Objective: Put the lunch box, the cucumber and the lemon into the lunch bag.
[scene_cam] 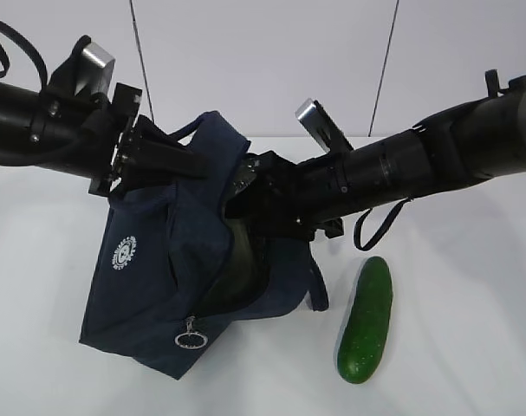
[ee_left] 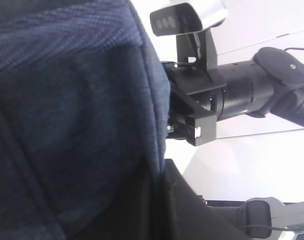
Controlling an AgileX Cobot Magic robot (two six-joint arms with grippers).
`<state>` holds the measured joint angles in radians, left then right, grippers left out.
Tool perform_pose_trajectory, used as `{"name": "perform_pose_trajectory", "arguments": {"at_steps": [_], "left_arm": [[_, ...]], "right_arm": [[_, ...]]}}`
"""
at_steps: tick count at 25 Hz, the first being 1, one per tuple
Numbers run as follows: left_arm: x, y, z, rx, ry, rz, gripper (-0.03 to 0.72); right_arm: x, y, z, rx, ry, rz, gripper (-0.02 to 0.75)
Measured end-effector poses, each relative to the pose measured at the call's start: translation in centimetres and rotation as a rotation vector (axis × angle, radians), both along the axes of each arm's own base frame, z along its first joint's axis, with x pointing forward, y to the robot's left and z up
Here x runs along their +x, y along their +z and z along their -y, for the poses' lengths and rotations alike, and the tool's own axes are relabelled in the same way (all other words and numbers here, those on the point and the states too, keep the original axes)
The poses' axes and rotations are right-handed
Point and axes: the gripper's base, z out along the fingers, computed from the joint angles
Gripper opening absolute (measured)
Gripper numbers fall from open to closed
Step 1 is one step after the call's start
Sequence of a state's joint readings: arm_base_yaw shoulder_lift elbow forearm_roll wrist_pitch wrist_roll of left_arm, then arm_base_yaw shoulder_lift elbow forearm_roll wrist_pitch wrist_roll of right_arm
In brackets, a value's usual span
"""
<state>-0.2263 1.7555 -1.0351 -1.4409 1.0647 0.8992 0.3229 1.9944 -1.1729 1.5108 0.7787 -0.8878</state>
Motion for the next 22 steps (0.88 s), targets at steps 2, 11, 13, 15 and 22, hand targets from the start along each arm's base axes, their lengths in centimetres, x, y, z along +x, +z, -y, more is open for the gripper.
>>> {"name": "perform_pose_trajectory", "arguments": {"at_steps": [2, 11, 13, 15, 22], "left_arm": [[0.0, 0.0, 0.0, 0.0, 0.0, 0.0, 0.0], [0.1, 0.1, -0.7, -0.01, -0.009, -0.007, 0.0], [0.1, 0.1, -1.0, -0.01, -0.017, -0.01, 0.0], [0.1, 0.1, -1.5, -0.007, -0.025, -0.011, 0.0], [0.0, -0.2, -2.2, 0.018, -0.051, -0.01, 0.0]], "right_arm": [[-0.1, 0.1, -0.1, 0.013, 0.014, -0.006, 0.383], [-1.0, 0.8, -0.2, 0.109, 0.141, -0.017, 0.375], [-0.9, 1.0, 0.4, 0.131, 0.152, -0.017, 0.375], [-0.5, 1.3, 1.5, 0.158, 0.151, -0.018, 0.375], [1.2, 3.3, 4.2, 0.226, 0.157, 0.035, 0.375]]}}
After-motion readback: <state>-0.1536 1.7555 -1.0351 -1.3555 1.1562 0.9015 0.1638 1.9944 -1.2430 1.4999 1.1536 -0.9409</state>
